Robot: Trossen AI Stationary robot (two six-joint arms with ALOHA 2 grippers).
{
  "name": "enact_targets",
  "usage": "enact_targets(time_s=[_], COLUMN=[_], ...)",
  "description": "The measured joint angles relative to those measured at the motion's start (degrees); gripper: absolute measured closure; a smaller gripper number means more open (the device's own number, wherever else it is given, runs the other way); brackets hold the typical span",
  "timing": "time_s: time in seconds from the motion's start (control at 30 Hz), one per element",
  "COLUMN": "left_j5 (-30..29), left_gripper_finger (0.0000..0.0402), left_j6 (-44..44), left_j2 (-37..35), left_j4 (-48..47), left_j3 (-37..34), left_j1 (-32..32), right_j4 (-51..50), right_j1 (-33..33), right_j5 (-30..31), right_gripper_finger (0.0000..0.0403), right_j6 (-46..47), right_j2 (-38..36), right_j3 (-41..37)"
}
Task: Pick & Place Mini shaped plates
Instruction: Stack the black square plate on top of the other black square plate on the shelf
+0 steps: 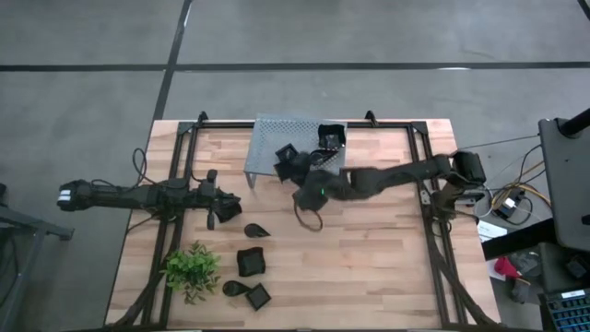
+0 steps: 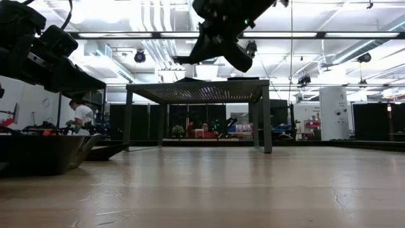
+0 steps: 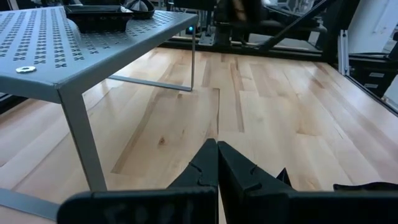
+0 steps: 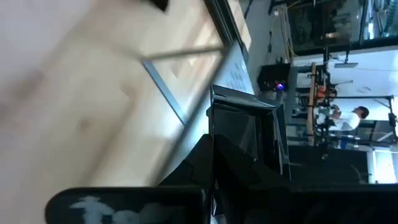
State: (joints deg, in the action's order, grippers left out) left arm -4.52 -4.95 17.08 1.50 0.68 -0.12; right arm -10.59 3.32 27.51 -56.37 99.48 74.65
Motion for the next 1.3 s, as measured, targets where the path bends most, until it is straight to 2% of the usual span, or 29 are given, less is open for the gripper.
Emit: enact_targets(time_s=[0.07, 0.17, 0.37, 0.5, 0.63, 1.3], left_j5=[-0.01, 0.01, 0.00, 0.01, 0.01, -0.01], left_gripper_finger=[0.0401, 0.0401, 0.0401, 0.0401, 0.0401, 0.0401], left_j6=[0.00, 0.00, 0.00, 0.00, 0.00, 0.00], left_j2=[0.00, 0.00, 0.00, 0.00, 0.00, 0.00], left_j4=[0.00, 0.00, 0.00, 0.00, 0.00, -0.01], left_j3=[0.01, -0.01, -0.01, -0.01, 0.00, 0.01], left_j1=[0.00, -0.01, -0.01, 0.00, -0.02, -0.01], right_j4=[-0.21, -1.35, -6.05, -6.92, -7.04, -5.23], right_j1=[-2.44, -5.90, -11.25, -13.59, -14.79, -15.88], right_j5=[-3.04, -10.84, -17.01, -18.79, -24.71, -24.53], right_gripper_finger=[0.0394, 0.0395, 0.0395, 0.0395, 0.0395, 0.0392], right_j6=[-2.37, -6.56, -7.00, -7.01, -6.78, -4.88], right_j2=[-0.68, -1.27, -1.49, -1.53, -1.55, -1.13], right_j3=[0.04, 0.57, 2.81, 3.77, 4.11, 4.00])
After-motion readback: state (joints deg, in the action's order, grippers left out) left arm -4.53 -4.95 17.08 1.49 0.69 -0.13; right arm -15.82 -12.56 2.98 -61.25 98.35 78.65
